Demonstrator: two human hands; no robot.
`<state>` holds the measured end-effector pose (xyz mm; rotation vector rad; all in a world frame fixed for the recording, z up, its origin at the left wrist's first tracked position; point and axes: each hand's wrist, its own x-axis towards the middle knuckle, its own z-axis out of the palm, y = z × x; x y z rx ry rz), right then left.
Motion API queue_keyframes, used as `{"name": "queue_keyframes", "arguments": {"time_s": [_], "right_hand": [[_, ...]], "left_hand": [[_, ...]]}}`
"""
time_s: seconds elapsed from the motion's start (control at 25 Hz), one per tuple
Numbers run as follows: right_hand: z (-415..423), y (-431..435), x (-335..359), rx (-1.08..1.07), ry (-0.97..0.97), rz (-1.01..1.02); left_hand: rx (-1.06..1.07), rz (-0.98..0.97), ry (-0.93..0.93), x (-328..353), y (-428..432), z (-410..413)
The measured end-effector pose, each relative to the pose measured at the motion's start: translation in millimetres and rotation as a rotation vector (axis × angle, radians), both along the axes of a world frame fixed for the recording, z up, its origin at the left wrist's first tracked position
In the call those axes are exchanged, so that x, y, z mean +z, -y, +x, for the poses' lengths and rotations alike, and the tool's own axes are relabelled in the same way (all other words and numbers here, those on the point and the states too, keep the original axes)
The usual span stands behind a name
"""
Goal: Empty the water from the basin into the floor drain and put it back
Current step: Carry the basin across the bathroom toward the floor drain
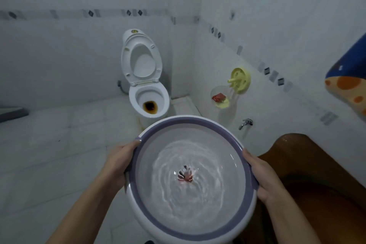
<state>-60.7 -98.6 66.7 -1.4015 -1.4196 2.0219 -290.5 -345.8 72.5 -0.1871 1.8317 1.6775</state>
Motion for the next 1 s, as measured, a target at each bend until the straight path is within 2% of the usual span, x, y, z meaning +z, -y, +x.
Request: {"name": "queue_keyframes", "arguments": {"time_s": [0.48,1.0], "right_hand": [[-114,32,-18,0.098,-0.029,-0.011],[-138,16,-28,0.203,-0.05,-0.043]], "left_hand": [[0.095,-0.074,-0.052,-14,60,-89],[0.233,-0.047,0.002,-30,67,-78]]}}
